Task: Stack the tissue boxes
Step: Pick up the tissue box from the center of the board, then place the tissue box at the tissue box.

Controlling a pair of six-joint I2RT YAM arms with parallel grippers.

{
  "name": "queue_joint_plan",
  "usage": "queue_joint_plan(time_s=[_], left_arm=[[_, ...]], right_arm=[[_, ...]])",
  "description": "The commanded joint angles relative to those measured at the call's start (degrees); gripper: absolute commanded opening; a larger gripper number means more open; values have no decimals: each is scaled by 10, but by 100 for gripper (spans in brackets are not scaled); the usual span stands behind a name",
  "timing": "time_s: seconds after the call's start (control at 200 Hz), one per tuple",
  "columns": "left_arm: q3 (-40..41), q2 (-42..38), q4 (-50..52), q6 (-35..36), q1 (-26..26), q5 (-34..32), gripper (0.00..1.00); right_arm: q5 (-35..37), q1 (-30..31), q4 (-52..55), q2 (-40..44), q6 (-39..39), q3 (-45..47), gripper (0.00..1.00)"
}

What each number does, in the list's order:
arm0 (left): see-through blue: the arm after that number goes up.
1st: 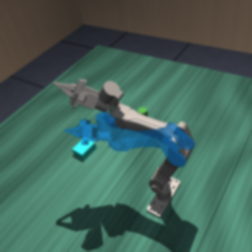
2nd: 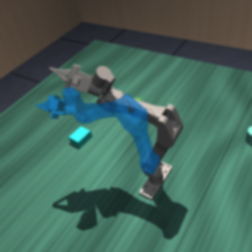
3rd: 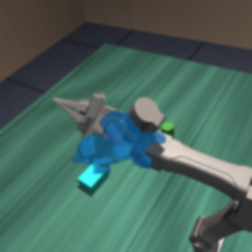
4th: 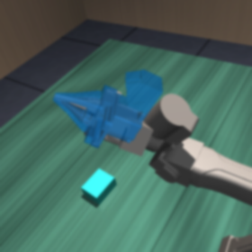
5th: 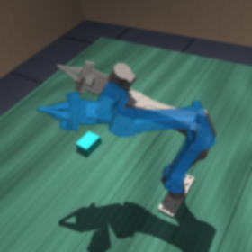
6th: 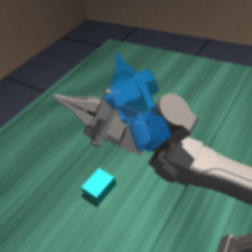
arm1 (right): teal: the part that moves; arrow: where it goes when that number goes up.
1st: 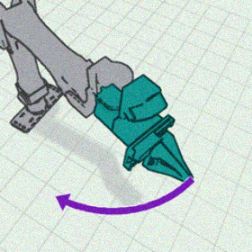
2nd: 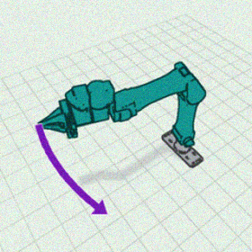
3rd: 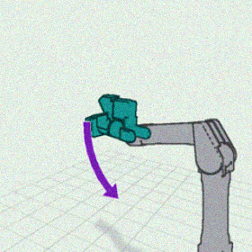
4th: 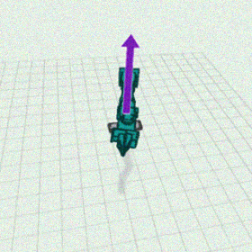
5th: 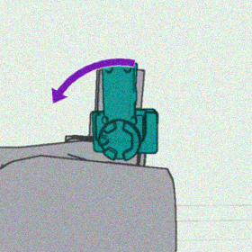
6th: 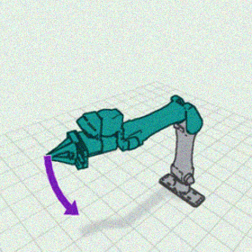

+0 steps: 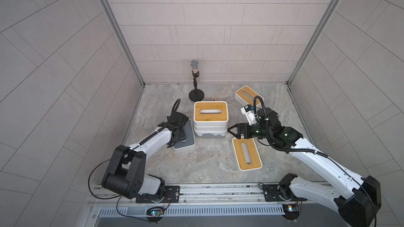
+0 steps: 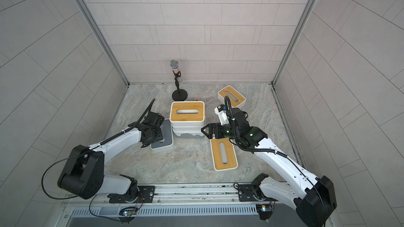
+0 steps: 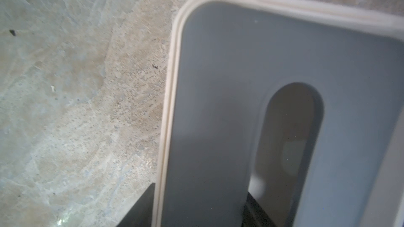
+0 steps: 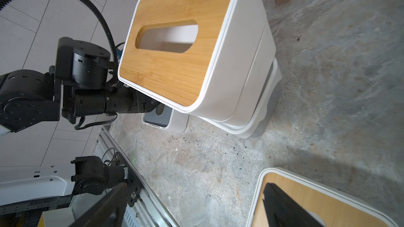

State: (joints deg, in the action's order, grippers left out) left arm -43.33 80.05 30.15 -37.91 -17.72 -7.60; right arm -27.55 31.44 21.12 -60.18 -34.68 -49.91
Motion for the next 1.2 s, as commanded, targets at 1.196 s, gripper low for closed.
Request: queue_joint_plan(time_s=[1.196], left_arm=[[-394, -220, 298, 196, 33, 66, 24]], right_arm=[[-32, 10, 132, -7, -79, -178, 100]])
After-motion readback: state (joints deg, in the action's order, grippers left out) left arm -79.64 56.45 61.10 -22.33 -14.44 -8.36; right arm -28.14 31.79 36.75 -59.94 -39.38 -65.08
